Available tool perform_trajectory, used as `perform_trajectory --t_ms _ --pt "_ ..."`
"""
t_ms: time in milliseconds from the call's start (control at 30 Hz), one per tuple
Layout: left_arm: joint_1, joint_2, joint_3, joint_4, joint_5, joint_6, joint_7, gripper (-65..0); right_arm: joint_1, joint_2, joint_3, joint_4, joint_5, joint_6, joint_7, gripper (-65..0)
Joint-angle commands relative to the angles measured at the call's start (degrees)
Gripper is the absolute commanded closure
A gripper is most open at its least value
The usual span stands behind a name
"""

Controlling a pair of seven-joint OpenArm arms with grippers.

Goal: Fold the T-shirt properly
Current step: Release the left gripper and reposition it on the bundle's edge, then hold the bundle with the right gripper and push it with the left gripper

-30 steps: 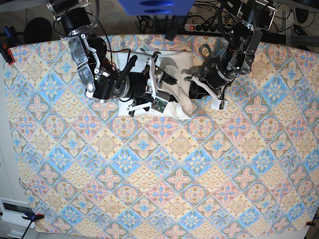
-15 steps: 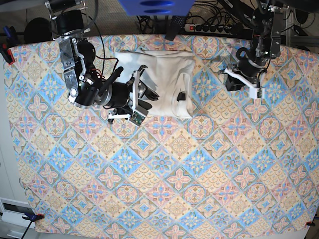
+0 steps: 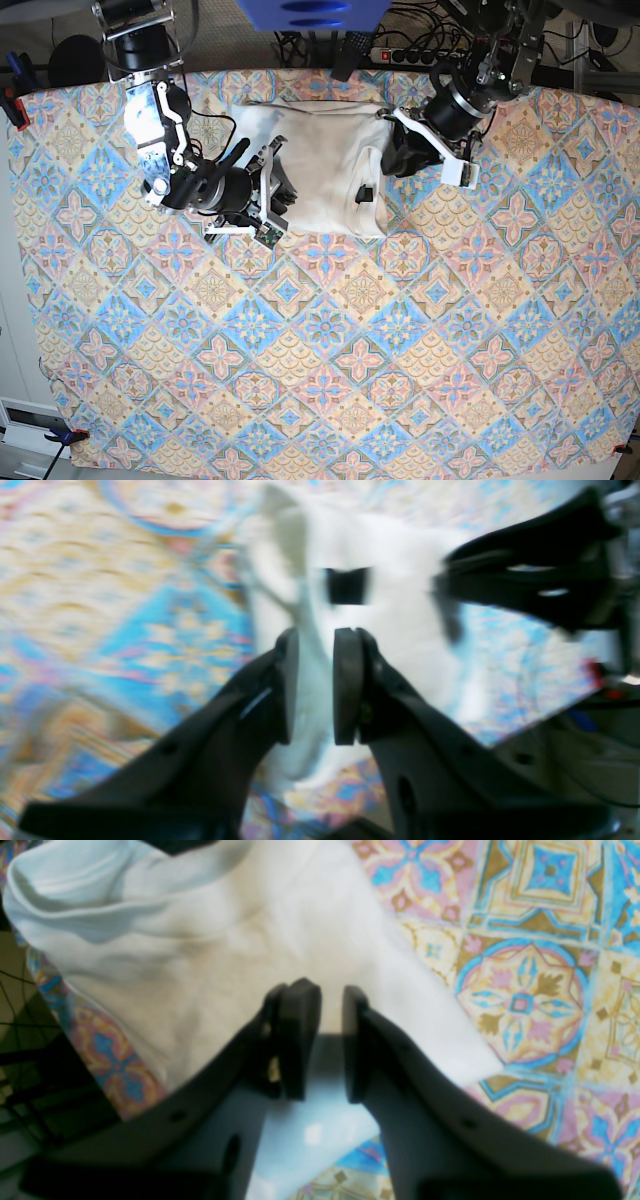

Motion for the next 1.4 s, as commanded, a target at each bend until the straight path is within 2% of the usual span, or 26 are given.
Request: perform_trajectory --t_ms 0,100,167,367,467,633,833,900,967,1000,1100,1167,1367 --pt "0.8 -1.0 -0.2 1.0 -0.1 -0.2 -0.9 -12.1 0.8 0.3 0.2 0.9 0.7 0.2 0.9 -11.3" --pt "2.1 -1.0 -0.2 1.0 0.1 -0.2 -0.9 -12.2 0.8 0.3 0.2 1.2 0.7 0.2 1.0 -11.3" --pt "3.1 -1.3 -0.2 1.2 0.0 -0.2 -0.9 -16.4 0.8 0.3 0.2 1.4 0.7 0.2 1.0 -11.3" --pt "4.9 -3.1 -0.2 1.3 0.1 -0.2 -0.9 -48.7 0.8 0.3 0.2 1.4 0.8 0.2 1.0 -11.3" --pt "4.4 -3.1 -0.1 1.1 0.2 -0.2 -0.9 -58.2 0.8 0.3 0.2 1.4 0.8 0.2 1.0 -11.3" --pt "2.0 -3.0 0.5 -0.2 0.3 -0.2 2.3 -58.4 0.8 0.3 0.2 1.4 0.8 0.2 1.0 -11.3" --pt "-1.9 -3.0 6.1 -2.8 0.3 -0.1 3.5 -58.2 0.8 0.3 0.2 1.4 0.9 0.2 1.0 -11.3" --pt "-3.9 -3.0 8.0 -6.0 0.2 -0.1 3.5 -54.8 0.8 0.3 0.2 1.4 0.9 0.2 1.0 -11.3" --pt "-5.5 -3.0 10.3 -8.2 0.2 -0.1 3.5 -47.9 0.8 0.3 0.2 1.4 0.9 0.2 1.0 -11.3" --pt "-6.1 -3.0 11.4 -8.6 0.2 -0.1 3.5 -42.3 0.8 0.4 0.2 1.4 0.9 0.2 1.0 -11.3" --pt "-6.2 -3.0 12.1 -8.8 0.1 -0.1 3.5 -19.3 0.8 0.5 0.2 1.4 0.9 0.2 1.0 -11.3" --pt "-6.1 -3.0 12.0 -8.8 0.1 -0.1 3.3 -0.4 0.8 0.5 0.2 1.4 0.9 0.2 1.0 -11.3" --pt "-4.4 -3.2 11.9 -6.3 -0.1 -0.1 3.1 0.0 0.8 0.5 0.2 1.4 0.9 0.2 1.0 -11.3"
